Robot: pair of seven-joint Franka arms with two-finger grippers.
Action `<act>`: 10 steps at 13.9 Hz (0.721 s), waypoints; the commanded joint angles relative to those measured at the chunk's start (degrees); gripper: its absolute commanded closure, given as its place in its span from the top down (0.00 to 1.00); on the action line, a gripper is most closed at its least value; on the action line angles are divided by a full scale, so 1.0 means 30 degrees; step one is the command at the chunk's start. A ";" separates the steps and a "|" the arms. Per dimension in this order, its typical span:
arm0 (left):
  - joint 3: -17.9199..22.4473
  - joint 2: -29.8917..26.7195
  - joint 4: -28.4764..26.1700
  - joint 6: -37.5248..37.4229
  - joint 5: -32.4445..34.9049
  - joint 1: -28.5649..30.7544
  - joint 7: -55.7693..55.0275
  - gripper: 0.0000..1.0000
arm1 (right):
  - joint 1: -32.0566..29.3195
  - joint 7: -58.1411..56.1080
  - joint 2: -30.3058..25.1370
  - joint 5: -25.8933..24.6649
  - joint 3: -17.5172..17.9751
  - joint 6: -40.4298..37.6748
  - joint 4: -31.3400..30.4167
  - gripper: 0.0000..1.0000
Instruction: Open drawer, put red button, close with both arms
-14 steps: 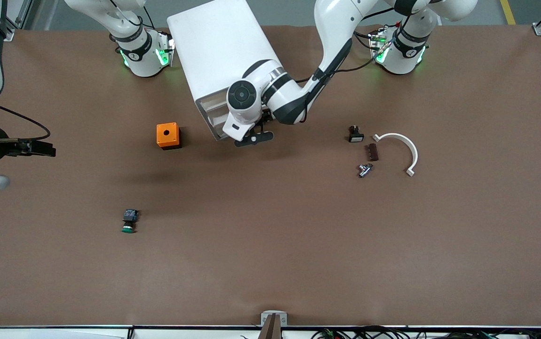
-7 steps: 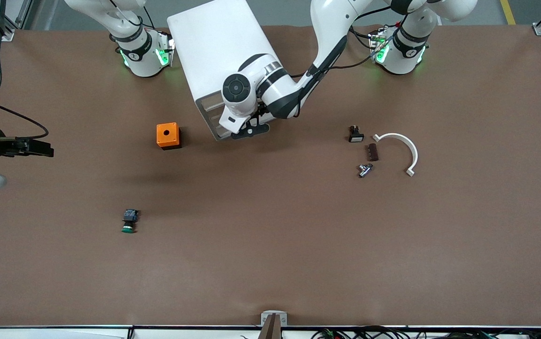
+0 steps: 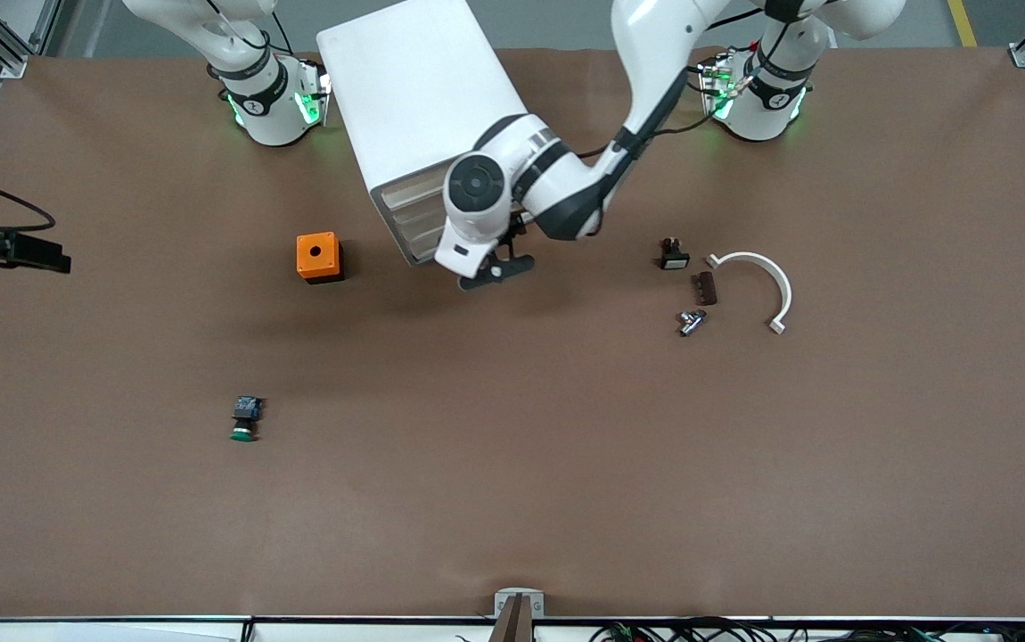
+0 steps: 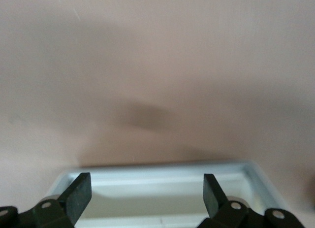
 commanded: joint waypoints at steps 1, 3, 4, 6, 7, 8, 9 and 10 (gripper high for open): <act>-0.0049 -0.1829 -0.0487 -0.1929 0.1289 0.2289 0.0097 1.00 | -0.0408 -0.0258 -0.1173 0.0166 0.0493 -0.0890 0.0195 1.00; -0.0050 -0.2680 -0.0310 -0.3308 0.3774 0.3260 0.1292 1.00 | -0.0319 -0.0083 -0.1443 0.0137 0.0494 -0.0450 0.0048 1.00; -0.0050 -0.3119 -0.0280 -0.3605 0.5150 0.3932 0.2111 1.00 | -0.0406 -0.0081 -0.1444 0.0166 0.0436 -0.0420 0.0019 1.00; -0.0079 -0.3299 0.0562 -0.3666 0.6712 0.5222 0.3723 1.00 | -0.0407 -0.0081 -0.1472 0.0167 0.0406 -0.0187 -0.0039 1.00; -0.0079 -0.3415 0.1265 -0.3870 0.6775 0.6011 0.4398 1.00 | -0.0349 -0.0081 -0.1705 0.0196 0.0493 0.0104 -0.0069 1.00; -0.0079 -0.3880 0.1360 -0.4249 0.6775 0.6889 0.4781 1.00 | -0.0291 -0.0081 -0.1852 0.0283 0.0494 0.0165 -0.0098 1.00; -0.0079 -0.4291 0.1360 -0.4369 0.6891 0.7651 0.5046 1.00 | -0.0290 -0.0081 -0.1912 0.0603 0.0494 -0.0008 -0.0272 1.00; -0.0050 -0.4875 0.1273 -0.4370 0.6951 0.8355 0.5716 1.00 | -0.0348 -0.0081 -0.2231 0.0809 0.0465 0.0193 -0.0767 1.00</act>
